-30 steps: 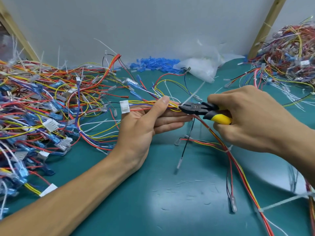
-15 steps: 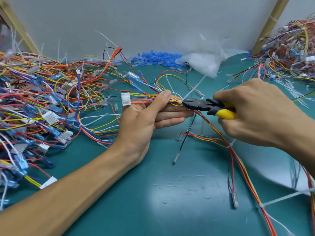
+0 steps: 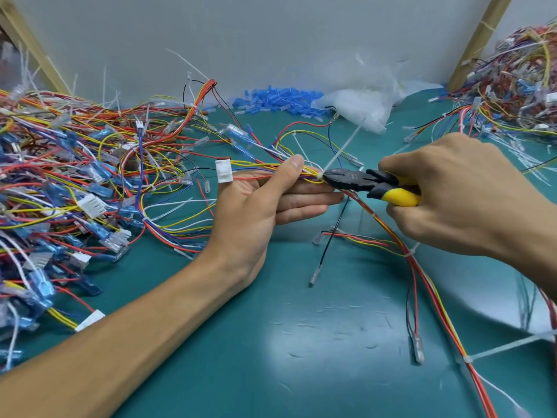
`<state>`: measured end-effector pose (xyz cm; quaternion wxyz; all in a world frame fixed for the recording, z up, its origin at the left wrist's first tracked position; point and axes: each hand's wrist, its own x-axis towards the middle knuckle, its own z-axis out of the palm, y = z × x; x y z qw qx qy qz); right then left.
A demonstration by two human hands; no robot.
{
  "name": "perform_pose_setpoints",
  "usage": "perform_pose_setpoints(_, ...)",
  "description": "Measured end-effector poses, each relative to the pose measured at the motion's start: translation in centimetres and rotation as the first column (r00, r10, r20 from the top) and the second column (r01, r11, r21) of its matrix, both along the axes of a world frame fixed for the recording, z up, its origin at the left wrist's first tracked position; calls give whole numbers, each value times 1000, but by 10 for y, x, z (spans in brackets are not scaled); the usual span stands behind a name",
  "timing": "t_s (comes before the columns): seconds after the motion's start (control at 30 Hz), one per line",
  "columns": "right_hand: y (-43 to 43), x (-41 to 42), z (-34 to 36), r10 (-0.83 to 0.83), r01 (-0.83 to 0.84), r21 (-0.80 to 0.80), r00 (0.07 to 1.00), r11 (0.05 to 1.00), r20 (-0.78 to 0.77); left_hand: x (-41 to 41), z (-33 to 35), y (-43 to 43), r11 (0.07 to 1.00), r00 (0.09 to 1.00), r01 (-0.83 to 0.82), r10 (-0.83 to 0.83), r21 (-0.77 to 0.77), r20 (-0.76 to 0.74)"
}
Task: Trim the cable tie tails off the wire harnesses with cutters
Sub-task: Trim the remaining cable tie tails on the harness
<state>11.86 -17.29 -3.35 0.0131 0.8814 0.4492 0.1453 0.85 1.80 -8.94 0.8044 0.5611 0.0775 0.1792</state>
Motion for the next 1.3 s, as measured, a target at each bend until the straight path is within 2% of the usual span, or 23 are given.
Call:
perform_pose_setpoints(0.7, 1, -2, -1, -64, 64, -18, 998, 998, 24, 0, 0, 0, 1000, 1000, -25, 25, 16, -3)
perform_pose_setpoints(1.3, 1, -3, -4, -28, 28, 17, 1000, 999, -3, 1, -1, 1, 999, 999, -38, 37, 13, 7)
